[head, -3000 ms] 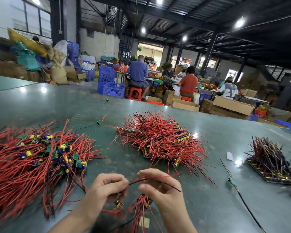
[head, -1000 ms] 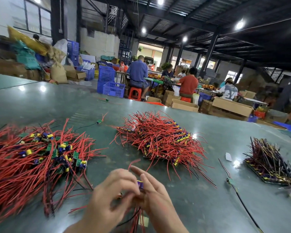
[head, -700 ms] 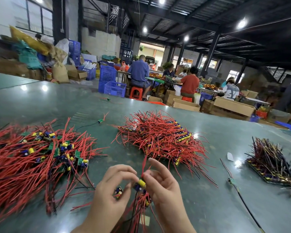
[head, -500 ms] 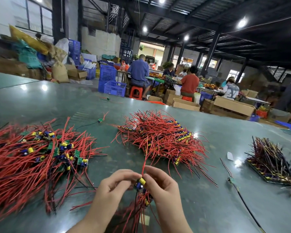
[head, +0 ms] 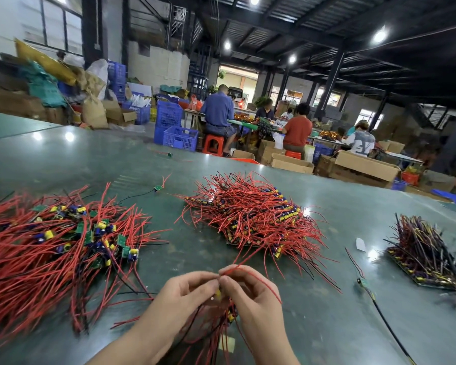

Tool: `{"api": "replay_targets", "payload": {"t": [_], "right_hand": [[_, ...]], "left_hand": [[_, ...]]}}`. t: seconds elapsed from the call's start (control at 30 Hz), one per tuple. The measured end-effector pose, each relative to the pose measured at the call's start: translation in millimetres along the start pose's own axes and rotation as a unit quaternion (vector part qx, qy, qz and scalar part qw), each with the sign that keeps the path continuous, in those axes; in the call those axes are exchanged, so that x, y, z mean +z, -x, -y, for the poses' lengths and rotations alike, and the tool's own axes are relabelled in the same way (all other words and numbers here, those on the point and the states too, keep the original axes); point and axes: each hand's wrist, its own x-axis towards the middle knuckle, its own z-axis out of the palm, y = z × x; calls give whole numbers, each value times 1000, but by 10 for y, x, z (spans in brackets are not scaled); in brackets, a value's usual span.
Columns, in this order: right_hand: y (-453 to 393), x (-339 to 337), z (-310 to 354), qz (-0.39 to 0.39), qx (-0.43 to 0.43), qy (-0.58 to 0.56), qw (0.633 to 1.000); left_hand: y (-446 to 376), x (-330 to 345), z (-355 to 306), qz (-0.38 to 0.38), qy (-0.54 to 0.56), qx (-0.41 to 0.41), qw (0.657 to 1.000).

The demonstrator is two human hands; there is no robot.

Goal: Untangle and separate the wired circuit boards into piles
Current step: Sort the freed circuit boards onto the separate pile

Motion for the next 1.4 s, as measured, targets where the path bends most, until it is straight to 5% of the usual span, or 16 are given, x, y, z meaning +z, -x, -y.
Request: {"api": "replay_targets", "payload": {"t": [0.27,0.47,0.7,0.97,1.17,1.4], "right_hand": [[21,27,1,-52,-1,29,998],[36,50,28,-26,184,-303,935],[0,-23,58,-61,40,-31,997],[-26,-25,23,-73,87,-100,988],[-4,-27,22,-5,136,-168,976],[-84,-194,-10,-67,133,-141,979]], "left_hand": [[9,-28,5,21,-52,19,998],[19,20,-20,45,82,-29,995],[26,5,-42,21,-3,-8,1000],[35,-102,-147,4,-132,57,990],[23,-184,-230,21,-226,103,969],[-9,-288,-269,-17,-294,127,947]]}}
